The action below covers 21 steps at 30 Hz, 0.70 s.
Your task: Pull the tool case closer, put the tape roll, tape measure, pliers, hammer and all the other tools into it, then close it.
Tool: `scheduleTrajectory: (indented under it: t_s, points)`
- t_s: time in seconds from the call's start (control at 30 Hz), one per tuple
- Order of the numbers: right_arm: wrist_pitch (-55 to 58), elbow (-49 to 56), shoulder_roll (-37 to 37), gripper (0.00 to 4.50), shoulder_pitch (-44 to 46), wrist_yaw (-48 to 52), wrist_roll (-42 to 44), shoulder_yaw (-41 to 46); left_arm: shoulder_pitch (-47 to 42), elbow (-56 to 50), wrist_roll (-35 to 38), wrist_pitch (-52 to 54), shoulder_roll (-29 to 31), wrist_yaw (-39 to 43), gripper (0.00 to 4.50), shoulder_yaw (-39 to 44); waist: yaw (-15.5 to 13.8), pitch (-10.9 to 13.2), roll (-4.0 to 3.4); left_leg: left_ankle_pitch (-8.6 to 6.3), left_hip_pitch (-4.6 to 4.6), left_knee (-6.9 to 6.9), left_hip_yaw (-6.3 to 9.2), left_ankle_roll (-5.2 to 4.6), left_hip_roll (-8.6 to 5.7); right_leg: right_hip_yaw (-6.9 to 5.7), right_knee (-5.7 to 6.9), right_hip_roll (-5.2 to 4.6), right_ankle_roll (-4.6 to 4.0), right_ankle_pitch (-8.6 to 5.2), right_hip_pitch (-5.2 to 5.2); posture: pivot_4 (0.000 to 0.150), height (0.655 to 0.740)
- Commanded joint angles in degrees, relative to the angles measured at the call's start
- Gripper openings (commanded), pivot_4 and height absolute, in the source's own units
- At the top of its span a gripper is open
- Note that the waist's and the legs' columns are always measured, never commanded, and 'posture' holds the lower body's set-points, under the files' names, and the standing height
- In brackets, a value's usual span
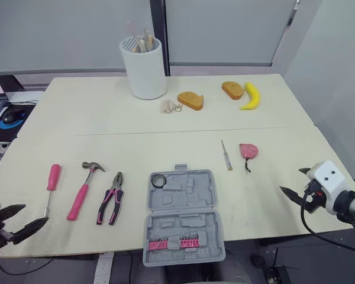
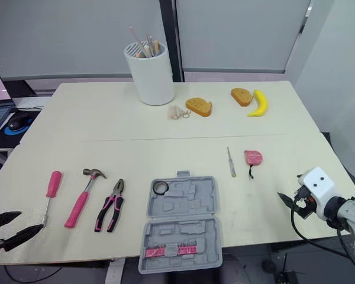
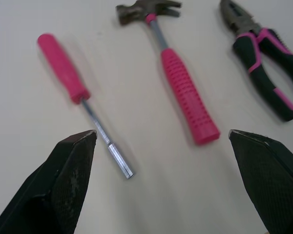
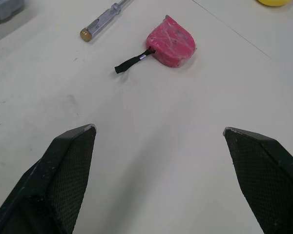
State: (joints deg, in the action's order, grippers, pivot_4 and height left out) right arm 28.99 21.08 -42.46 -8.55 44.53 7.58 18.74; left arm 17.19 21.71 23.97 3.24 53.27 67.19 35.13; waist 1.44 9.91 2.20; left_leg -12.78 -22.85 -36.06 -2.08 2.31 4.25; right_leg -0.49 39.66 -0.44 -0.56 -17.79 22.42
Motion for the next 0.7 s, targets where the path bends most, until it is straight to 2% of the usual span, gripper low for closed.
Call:
scheduleTrajectory:
  t_s: [0.03,0.13,0.27,0.37,0.47,0.7]
  points:
    - [-1.5,0.5,2.2,4.44,1.1,-3.1,0.2,-1.4,-1.2,-13.7,3.3,3.8,-1.3,0.3,4.5,-3.6,-0.1,0.0,0.01,0.0,0.02,-0.01,0.0,0.0,0.01,-0.01,0.0,0.0,0.0,0.0,-0.03,0.15,0.7337]
    - [-1.0,0.9,4.5,4.44,1.8,-5.7,0.0,-3.1,-2.6,-23.0,5.3,7.2,-2.2,-0.1,4.5,-7.1,-0.1,0.0,0.01,0.01,0.02,-0.01,-0.01,0.0,0.02,-0.01,-0.01,0.01,0.01,0.0,-0.1,0.15,0.7337]
    - [0.2,1.5,9.9,4.44,4.3,-11.5,-1.0,-7.6,-8.2,-35.5,7.4,10.2,-2.3,1.7,4.5,-16.2,0.1,0.0,-0.01,0.01,0.0,0.0,-0.05,0.01,0.0,0.05,-0.03,0.05,0.02,0.0,-0.1,0.15,0.7337]
    - [1.9,1.0,13.3,3.86,7.3,-15.6,-2.5,-10.7,-13.7,-39.6,8.6,12.6,-2.7,1.6,4.5,-21.0,0.2,0.0,-0.03,0.01,0.0,0.0,-0.05,0.01,0.02,0.11,-0.02,0.15,0.03,0.01,-0.1,0.15,0.7337]
    - [4.4,-0.4,16.6,2.85,10.9,-19.3,-3.7,-13.6,-18.5,-42.0,9.4,15.0,-3.2,1.3,4.5,-25.0,0.4,0.0,-0.04,0.01,0.02,-0.01,-0.05,0.01,0.09,0.15,0.0,0.33,0.03,0.02,-0.09,0.15,0.7337]
    - [7.1,-11.0,23.4,2.85,20.8,-28.8,-7.5,-17.4,-28.5,-43.5,10.1,18.3,-5.0,1.5,4.5,-31.8,0.2,0.0,-0.06,0.02,-0.02,-0.02,-0.06,0.02,-0.13,0.09,0.02,0.51,0.02,0.02,-0.08,0.15,0.7337]
